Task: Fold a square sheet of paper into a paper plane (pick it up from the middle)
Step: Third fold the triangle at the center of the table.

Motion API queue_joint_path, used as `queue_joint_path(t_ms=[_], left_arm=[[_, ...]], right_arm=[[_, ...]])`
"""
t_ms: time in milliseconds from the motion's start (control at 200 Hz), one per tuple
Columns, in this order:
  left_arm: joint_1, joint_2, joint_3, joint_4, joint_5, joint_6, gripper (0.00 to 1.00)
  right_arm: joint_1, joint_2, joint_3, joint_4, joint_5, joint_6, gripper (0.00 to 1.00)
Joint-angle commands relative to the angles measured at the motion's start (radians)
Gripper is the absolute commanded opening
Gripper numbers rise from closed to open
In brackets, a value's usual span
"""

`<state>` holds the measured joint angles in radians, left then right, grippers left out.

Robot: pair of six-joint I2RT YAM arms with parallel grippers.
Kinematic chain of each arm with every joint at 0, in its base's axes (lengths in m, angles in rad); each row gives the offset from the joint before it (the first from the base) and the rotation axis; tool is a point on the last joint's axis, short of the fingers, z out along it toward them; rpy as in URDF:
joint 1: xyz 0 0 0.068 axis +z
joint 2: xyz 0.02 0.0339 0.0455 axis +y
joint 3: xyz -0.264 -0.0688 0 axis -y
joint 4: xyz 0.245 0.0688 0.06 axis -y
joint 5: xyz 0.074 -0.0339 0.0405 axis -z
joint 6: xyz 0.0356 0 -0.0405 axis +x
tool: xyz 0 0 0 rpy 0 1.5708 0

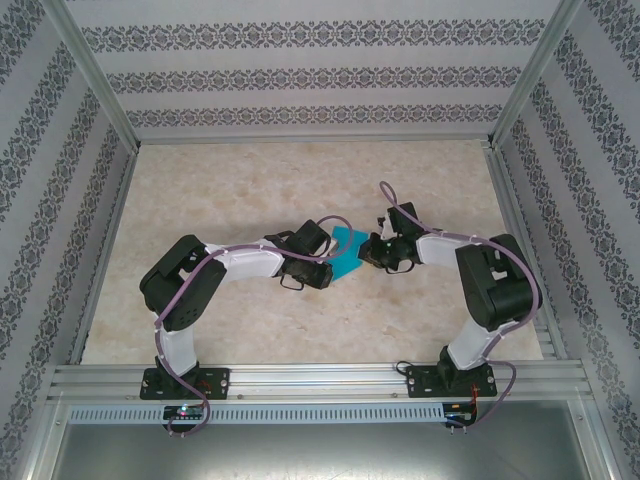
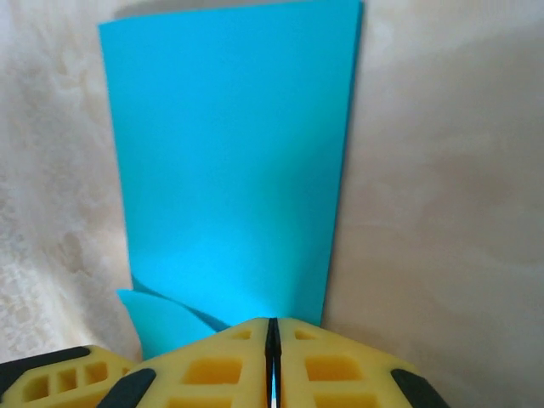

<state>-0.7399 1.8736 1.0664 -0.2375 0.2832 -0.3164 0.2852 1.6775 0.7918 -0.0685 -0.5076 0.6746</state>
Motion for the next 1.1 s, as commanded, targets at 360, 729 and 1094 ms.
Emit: queue_joint_path(t_ms=[360, 729, 1094], left_arm=[[-0.004, 0.091, -0.068, -0.176, -0.028, 0.007, 0.17], [-0.004, 0.06, -0.072, -0.218, -0.075, 0.015, 0.17], [-0.039, 0.024, -0.109, -0.279, -0.172, 0.025, 0.17]], right_arm=[[0.134, 0.019, -0.087, 0.231, -0.063, 0.165, 0.1], [0.129, 0.136, -0.039, 0.126, 0.026, 0.09, 0.1], [0.114, 0.141, -0.04, 0.059, 0.083, 0.045, 0.09]])
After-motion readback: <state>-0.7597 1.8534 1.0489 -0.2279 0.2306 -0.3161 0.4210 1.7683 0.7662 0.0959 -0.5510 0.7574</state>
